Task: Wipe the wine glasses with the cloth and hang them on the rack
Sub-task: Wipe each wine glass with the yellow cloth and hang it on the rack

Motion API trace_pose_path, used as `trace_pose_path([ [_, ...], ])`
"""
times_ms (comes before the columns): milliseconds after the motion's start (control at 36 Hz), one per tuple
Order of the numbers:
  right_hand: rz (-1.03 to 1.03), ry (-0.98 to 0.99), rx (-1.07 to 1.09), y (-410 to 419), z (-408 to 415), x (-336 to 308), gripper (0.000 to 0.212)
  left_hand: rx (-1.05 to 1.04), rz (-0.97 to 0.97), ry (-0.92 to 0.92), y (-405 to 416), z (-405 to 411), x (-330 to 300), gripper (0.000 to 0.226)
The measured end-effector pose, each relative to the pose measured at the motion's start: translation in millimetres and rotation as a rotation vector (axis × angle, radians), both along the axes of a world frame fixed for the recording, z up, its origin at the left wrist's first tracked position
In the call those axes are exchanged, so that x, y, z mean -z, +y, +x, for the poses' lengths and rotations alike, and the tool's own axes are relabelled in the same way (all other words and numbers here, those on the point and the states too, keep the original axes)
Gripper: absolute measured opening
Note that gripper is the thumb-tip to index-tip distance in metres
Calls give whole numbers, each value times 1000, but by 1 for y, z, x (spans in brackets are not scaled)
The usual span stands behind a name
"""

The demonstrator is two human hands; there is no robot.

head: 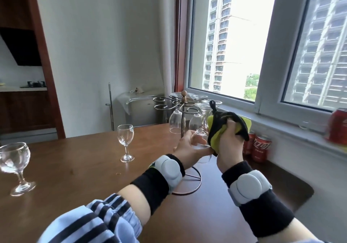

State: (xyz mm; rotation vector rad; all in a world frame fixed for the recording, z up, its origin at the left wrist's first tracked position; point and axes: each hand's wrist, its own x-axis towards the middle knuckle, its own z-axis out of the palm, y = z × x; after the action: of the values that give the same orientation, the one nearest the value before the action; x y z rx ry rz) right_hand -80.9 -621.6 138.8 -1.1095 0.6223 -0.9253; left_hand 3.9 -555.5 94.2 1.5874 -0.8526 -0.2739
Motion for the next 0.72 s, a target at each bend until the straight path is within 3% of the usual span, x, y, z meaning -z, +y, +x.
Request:
trace_pose_path([
  [111, 10, 38, -5, -1, 0, -2, 34, -19, -29, 28, -5, 5, -2, 63],
  [222, 3, 31, -25, 1, 5, 1, 51, -55, -32, 26, -5, 13, 2, 60],
  [500, 19, 37, -52, 0, 15, 7, 67, -73, -86, 115, -1, 21, -1, 70],
  [722, 54, 44, -98, 11, 22, 15, 40, -61, -142, 130, 15, 20, 2, 64],
])
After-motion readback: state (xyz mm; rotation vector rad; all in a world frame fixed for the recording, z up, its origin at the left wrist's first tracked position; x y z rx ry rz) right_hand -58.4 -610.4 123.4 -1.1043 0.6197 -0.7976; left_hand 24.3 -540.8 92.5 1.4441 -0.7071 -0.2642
